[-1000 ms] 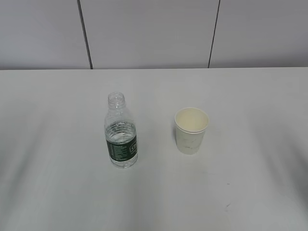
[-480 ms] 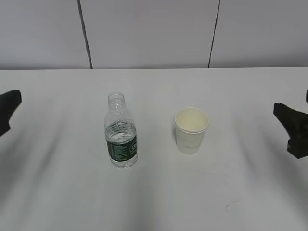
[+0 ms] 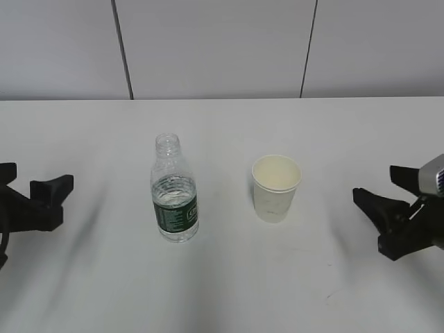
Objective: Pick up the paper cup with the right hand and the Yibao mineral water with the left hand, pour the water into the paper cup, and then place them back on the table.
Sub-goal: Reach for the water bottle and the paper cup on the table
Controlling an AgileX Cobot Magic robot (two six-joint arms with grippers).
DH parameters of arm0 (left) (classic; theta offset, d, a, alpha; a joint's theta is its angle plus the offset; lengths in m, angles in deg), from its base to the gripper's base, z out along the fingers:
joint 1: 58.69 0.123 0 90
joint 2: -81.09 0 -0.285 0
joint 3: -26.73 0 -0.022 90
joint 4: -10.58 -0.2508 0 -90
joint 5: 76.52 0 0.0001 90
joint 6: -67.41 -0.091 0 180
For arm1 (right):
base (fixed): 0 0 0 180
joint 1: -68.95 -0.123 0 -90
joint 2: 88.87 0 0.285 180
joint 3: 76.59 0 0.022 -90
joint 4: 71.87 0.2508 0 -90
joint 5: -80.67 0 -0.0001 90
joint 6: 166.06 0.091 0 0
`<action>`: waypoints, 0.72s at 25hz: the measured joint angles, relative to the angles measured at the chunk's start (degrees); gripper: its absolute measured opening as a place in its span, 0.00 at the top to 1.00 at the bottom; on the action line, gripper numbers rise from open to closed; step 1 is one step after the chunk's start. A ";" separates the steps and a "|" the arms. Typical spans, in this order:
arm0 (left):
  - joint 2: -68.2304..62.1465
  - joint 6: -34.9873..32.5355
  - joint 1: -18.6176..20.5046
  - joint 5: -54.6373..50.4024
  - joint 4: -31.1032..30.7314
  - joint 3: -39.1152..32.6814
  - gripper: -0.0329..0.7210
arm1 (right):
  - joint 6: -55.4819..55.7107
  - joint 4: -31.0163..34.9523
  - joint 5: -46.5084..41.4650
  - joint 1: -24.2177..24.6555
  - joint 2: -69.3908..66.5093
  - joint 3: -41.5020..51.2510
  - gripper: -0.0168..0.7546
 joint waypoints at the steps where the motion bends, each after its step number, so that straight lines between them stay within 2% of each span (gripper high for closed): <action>1: -1.22 0.00 0.00 0.07 -1.08 0.01 0.22 | 0.00 -0.76 1.06 0.00 -1.36 -0.10 0.28; 8: -7.39 0.00 0.00 3.14 -10.54 0.30 0.22 | 0.10 -5.02 12.20 0.00 -12.94 -0.32 0.28; 18: -14.60 0.00 0.00 12.46 -14.58 0.34 0.22 | 0.10 -6.79 13.94 0.00 -25.17 -1.01 0.28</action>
